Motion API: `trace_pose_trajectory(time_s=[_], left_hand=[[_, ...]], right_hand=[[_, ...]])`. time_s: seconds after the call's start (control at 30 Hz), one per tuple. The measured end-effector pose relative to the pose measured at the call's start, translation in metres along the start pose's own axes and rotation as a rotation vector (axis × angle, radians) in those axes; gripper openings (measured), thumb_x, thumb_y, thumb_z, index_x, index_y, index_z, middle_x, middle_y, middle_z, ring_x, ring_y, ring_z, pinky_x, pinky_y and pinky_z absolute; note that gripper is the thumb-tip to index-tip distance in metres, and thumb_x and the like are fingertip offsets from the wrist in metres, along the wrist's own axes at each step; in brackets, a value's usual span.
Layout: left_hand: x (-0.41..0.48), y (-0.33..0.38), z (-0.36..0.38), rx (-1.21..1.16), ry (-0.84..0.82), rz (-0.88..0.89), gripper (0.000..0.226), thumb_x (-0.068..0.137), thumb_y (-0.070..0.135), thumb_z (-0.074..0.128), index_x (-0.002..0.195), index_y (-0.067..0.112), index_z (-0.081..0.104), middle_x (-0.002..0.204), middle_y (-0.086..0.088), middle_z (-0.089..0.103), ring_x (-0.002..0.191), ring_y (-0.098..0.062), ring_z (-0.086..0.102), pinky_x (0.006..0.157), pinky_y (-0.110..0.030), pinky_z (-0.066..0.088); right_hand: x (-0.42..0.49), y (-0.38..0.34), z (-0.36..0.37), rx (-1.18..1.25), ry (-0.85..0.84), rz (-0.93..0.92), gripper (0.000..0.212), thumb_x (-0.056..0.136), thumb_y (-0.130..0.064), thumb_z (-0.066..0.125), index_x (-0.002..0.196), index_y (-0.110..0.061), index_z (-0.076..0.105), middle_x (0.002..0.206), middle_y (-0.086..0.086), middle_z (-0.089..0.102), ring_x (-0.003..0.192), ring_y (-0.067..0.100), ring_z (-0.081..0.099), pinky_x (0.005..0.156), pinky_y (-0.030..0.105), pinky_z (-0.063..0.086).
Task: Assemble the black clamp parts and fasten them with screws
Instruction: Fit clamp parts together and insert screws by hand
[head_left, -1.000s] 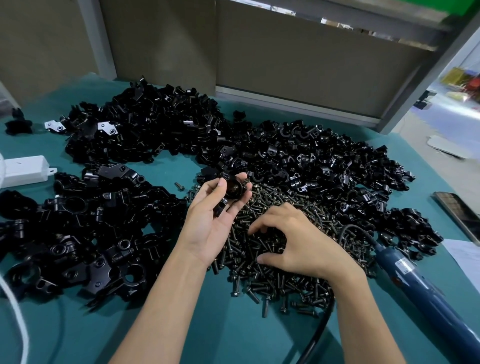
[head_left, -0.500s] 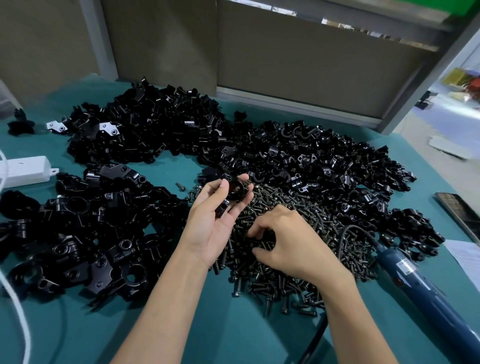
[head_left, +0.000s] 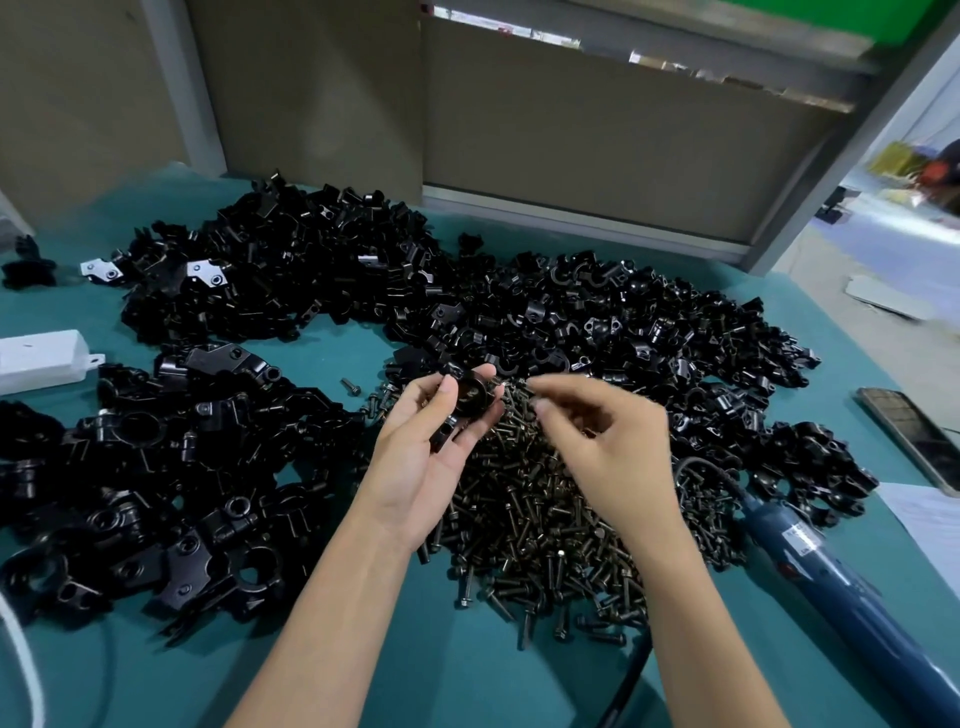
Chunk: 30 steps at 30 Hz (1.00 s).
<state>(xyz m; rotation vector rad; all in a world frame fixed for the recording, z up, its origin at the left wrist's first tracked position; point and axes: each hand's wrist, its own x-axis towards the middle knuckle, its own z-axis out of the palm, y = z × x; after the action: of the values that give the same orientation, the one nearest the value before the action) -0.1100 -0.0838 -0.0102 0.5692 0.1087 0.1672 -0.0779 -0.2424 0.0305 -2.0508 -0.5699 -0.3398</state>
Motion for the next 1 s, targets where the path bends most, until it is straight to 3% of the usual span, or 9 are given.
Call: trace_pose_trajectory(time_s=[0.1, 0.2, 0.33, 0.5, 0.7, 0.87, 1.0], left_hand=[[-0.001, -0.004, 0.001, 0.084, -0.061, -0.005, 0.022, 0.090, 0.019, 0.058, 0.107, 0.005, 0.054, 0.123, -0.018, 0.069, 0.117, -0.029, 0.065, 0.097, -0.036, 0.055], [-0.002, -0.009, 0.003, 0.139, -0.113, -0.039, 0.026, 0.090, 0.019, 0.058, 0.111, 0.004, 0.054, 0.122, -0.017, 0.068, 0.115, -0.027, 0.067, 0.096, -0.032, 0.055], [-0.004, -0.014, 0.007, 0.206, -0.153, -0.078, 0.028, 0.089, 0.020, 0.060, 0.111, 0.005, 0.052, 0.113, -0.018, 0.057, 0.112, -0.023, 0.060, 0.092, -0.030, 0.056], [-0.006, -0.018, 0.010, 0.269, -0.179, -0.064, 0.029, 0.087, 0.021, 0.059, 0.110, 0.005, 0.054, 0.089, 0.003, 0.072, 0.093, -0.008, 0.070, 0.086, -0.024, 0.056], [-0.008, -0.019, 0.011, 0.310, -0.168, -0.049, 0.025, 0.091, 0.021, 0.057, 0.111, 0.007, 0.053, 0.092, 0.005, 0.073, 0.095, -0.006, 0.069, 0.083, -0.021, 0.055], [-0.008, -0.021, 0.013, 0.306, -0.140, -0.072, 0.027, 0.085, 0.027, 0.059, 0.106, 0.012, 0.051, 0.094, 0.001, 0.067, 0.089, -0.004, 0.066, 0.079, -0.018, 0.054], [-0.007, -0.019, 0.010, 0.279, -0.122, -0.099, 0.020, 0.094, 0.021, 0.056, 0.111, 0.012, 0.049, 0.107, -0.008, 0.065, 0.095, -0.008, 0.068, 0.082, -0.020, 0.055]], right_hand=[[0.007, -0.004, 0.003, 0.269, 0.153, 0.064, 0.014, 0.085, -0.002, 0.075, 0.092, -0.015, 0.074, 0.082, -0.003, 0.074, 0.076, 0.014, 0.072, 0.074, 0.027, 0.059], [0.009, -0.009, 0.011, 0.364, 0.200, 0.031, 0.014, 0.085, 0.001, 0.075, 0.086, -0.012, 0.071, 0.079, 0.002, 0.074, 0.073, 0.017, 0.073, 0.072, 0.032, 0.059], [0.010, -0.008, 0.019, 0.211, 0.172, -0.088, 0.011, 0.084, 0.000, 0.075, 0.087, -0.010, 0.071, 0.081, -0.006, 0.072, 0.080, 0.014, 0.071, 0.076, 0.027, 0.056], [0.008, -0.005, 0.020, 0.160, 0.118, -0.167, 0.011, 0.087, 0.001, 0.071, 0.092, -0.009, 0.071, 0.088, -0.007, 0.073, 0.086, 0.011, 0.071, 0.079, 0.021, 0.054], [0.007, -0.001, 0.019, 0.132, 0.071, -0.185, 0.016, 0.090, 0.004, 0.066, 0.095, -0.010, 0.071, 0.091, -0.008, 0.072, 0.090, 0.009, 0.071, 0.080, 0.022, 0.056], [-0.002, 0.000, 0.031, -0.017, 0.116, -0.182, 0.024, 0.092, 0.003, 0.063, 0.103, -0.017, 0.073, 0.103, -0.004, 0.070, 0.103, 0.018, 0.066, 0.086, 0.038, 0.055], [-0.007, -0.006, 0.033, 0.193, 0.014, -0.105, 0.027, 0.101, -0.007, 0.051, 0.123, -0.014, 0.065, 0.116, -0.009, 0.071, 0.110, 0.011, 0.067, 0.094, 0.038, 0.054]])
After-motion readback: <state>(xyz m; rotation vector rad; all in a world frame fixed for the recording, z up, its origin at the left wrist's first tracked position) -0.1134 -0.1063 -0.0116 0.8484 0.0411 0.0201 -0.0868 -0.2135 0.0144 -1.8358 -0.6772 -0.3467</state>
